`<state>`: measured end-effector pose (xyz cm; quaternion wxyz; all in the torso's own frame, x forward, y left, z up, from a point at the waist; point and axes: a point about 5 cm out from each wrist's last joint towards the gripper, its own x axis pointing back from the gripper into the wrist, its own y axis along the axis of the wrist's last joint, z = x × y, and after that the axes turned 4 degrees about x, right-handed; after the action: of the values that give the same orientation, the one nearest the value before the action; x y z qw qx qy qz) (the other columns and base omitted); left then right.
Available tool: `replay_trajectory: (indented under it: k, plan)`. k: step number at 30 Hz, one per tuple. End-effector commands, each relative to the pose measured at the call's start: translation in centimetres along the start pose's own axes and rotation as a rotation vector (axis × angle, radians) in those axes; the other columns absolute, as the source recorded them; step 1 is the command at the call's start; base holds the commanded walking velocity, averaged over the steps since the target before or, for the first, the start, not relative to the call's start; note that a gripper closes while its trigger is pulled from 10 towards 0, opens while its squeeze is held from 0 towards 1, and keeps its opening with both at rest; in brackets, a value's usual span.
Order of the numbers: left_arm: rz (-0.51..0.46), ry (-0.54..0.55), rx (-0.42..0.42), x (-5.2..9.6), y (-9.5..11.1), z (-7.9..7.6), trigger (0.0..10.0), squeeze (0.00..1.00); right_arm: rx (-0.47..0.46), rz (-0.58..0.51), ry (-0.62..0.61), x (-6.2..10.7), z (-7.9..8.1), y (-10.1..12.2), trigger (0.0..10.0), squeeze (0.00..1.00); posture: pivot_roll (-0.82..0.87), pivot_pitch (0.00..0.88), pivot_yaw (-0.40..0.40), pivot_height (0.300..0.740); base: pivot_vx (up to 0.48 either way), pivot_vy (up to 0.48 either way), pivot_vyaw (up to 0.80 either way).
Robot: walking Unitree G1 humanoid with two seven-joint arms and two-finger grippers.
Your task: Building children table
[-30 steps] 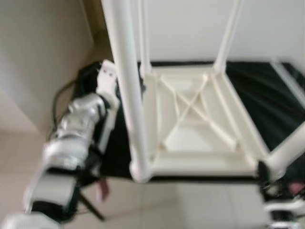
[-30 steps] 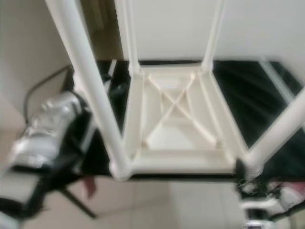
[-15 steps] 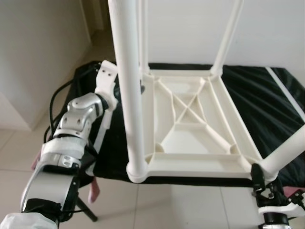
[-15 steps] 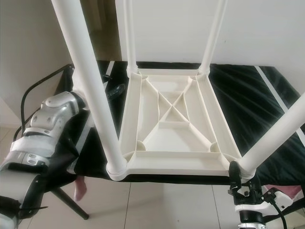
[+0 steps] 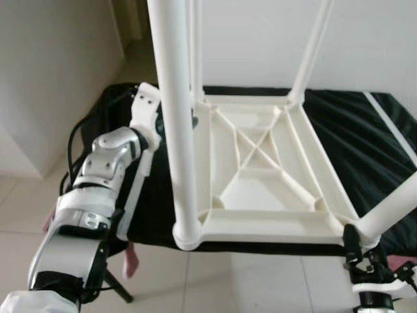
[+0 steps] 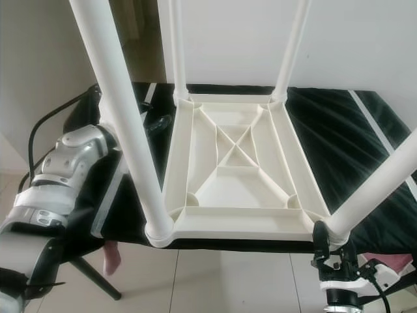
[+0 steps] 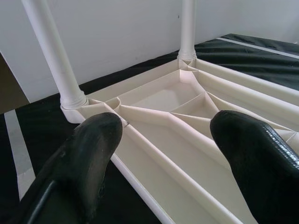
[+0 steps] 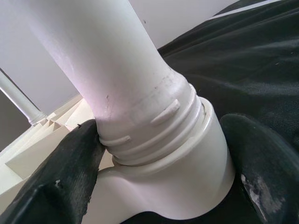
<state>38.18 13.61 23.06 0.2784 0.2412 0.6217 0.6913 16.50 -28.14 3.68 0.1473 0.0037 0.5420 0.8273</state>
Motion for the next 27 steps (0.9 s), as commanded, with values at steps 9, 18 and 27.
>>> replay_trajectory:
  k: [9, 18, 27]
  plan:
    - [-0.007, 0.149, -0.010, -0.1, 0.1, 0.7, 10.0, 0.00, 0.077, -0.144, 0.367, -0.7, 14.7, 9.4, 10.0, 0.00, -0.09, 0.133, 0.084, 0.740, 0.000, 0.000, 0.00]
    - [-0.007, 0.149, -0.010, -0.1, 0.1, 0.7, 10.0, 0.00, 0.077, -0.144, 0.367, -0.7, 14.7, 9.4, 10.0, 0.00, -0.09, 0.133, 0.084, 0.740, 0.000, 0.000, 0.00]
    - [-0.011, 0.159, 0.004, 0.4, -1.0, 0.5, 10.0, 0.00, 0.186, -0.211, 0.328, -2.6, 15.6, 9.5, 10.0, 0.00, -0.07, 0.000, 0.000, 0.740, 0.000, 0.000, 0.00]
